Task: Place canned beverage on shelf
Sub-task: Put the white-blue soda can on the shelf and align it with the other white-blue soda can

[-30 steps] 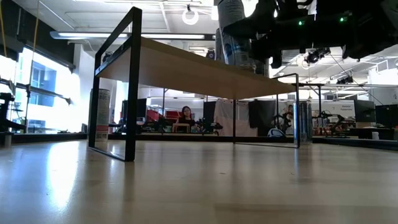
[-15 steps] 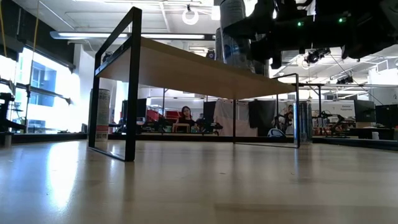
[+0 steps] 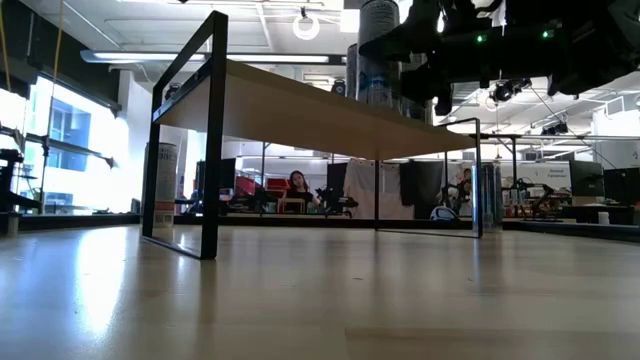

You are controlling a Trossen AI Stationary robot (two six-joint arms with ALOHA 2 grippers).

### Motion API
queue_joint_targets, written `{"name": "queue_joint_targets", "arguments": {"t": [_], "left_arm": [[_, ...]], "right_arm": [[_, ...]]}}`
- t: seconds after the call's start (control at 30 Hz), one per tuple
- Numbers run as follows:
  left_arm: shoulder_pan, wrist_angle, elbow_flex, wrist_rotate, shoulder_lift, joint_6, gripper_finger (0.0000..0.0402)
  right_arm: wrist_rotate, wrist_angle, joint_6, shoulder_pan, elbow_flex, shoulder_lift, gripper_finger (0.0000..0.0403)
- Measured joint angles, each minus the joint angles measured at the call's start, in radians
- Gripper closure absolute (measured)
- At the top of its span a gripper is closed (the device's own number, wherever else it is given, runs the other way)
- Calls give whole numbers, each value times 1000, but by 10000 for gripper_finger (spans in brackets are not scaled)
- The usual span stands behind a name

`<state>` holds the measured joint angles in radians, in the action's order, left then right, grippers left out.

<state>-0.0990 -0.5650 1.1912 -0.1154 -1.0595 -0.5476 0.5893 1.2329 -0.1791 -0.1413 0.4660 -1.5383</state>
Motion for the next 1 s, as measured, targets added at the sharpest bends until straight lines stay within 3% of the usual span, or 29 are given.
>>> {"name": "queue_joint_targets", "arguments": {"t": [0.17,0.6,1.0], "left_arm": [[0,0,0,0,0,0,14],[0,1,0,0,0,0,14],[0,1,0,0,0,0,14]], "right_arm": [[-48,-14,0,0,0,0,114],[-52,-22,4,-1,-1,0,110],[-41,-107,-2,-5,-4,-3,36]]}}
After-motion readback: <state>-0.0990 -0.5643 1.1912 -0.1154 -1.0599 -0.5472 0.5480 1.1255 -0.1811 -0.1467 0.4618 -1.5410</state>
